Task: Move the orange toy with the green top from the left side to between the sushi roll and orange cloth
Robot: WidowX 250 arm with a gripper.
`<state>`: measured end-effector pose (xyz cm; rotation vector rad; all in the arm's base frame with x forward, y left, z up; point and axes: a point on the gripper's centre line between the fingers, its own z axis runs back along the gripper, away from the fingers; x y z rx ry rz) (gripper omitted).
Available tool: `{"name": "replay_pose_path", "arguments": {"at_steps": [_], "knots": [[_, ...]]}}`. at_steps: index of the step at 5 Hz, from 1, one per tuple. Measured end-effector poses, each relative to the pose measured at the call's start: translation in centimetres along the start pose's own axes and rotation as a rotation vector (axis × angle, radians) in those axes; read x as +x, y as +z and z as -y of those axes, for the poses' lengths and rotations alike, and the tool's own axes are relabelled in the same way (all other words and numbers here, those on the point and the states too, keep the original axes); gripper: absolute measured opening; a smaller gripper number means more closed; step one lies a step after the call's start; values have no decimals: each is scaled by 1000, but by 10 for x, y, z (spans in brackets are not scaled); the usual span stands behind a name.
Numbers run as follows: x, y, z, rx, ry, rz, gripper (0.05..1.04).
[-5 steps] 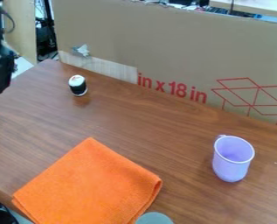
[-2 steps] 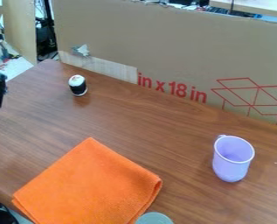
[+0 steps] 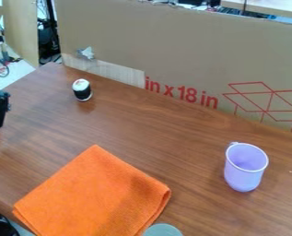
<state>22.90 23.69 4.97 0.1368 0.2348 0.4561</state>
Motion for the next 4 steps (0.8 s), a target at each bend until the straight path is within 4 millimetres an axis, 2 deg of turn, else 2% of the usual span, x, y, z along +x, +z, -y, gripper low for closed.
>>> {"name": "replay_pose_path", "arguments": {"at_steps": [4], "knots": [[18,7,-6,12,20,51,1001]]}}
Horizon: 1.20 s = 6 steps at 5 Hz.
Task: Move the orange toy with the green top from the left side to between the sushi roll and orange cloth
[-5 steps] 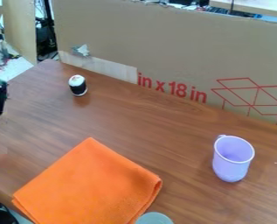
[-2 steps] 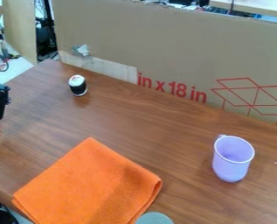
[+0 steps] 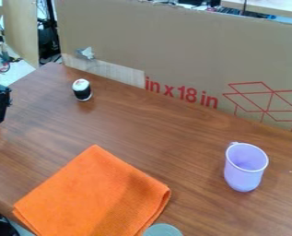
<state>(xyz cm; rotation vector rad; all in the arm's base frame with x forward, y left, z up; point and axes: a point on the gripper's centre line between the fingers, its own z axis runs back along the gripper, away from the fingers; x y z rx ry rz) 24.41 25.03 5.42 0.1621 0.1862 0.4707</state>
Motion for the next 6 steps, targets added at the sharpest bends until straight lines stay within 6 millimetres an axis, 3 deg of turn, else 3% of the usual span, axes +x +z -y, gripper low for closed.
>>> {"name": "replay_pose_path", "arguments": {"at_steps": [2,3,4,5,6], "knots": [[7,-3,-18,-33,51,12,948],[11,-6,-18,-47,52,8,716],[12,-6,-15,-67,45,10,629],[6,12,-7,-116,18,52,629],[-3,65,25,-99,-74,153,629]]}}
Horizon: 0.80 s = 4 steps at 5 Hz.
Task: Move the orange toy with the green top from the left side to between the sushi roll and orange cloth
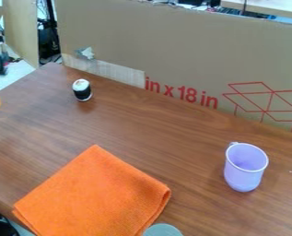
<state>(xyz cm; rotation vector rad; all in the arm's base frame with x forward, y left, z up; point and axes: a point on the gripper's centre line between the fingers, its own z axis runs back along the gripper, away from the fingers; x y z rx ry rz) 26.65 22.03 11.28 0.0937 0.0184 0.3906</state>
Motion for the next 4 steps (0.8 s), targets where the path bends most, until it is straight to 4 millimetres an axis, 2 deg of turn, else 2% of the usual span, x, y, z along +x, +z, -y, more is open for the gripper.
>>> {"name": "replay_pose_path", "arguments": {"at_steps": [1,2,3,4], "knots": [[4,23,58,-36,-146,36,629],[6,31,97,-31,-253,26,629],[13,19,124,-29,-353,10,629],[25,-7,139,-12,-438,-13,629]]}}
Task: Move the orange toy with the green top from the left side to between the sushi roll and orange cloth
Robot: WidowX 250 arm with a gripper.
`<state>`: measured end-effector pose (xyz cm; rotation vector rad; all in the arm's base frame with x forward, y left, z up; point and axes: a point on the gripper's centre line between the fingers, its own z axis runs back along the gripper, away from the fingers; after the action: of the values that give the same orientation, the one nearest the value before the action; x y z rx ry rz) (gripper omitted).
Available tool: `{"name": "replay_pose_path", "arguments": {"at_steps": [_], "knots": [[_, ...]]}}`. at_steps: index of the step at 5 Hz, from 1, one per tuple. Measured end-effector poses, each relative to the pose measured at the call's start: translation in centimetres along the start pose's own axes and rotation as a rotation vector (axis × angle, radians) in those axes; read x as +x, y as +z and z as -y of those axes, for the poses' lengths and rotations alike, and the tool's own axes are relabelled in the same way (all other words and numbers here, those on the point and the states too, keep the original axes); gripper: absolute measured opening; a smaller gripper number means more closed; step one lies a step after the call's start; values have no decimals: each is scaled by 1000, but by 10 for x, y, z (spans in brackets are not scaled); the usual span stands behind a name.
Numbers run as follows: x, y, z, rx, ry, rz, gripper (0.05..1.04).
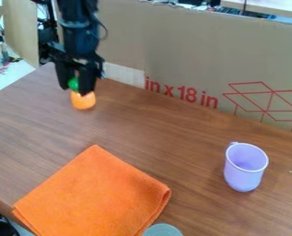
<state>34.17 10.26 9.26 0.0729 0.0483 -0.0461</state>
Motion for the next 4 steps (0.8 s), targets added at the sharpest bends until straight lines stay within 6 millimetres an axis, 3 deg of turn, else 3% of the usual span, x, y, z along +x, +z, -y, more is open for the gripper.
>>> {"name": "replay_pose_path", "arguments": {"at_steps": [2,3,4], "knots": [[-2,-35,8,42,-102,40,629],[0,-42,19,54,-133,57,629],[2,-44,24,62,-147,46,708]]}}
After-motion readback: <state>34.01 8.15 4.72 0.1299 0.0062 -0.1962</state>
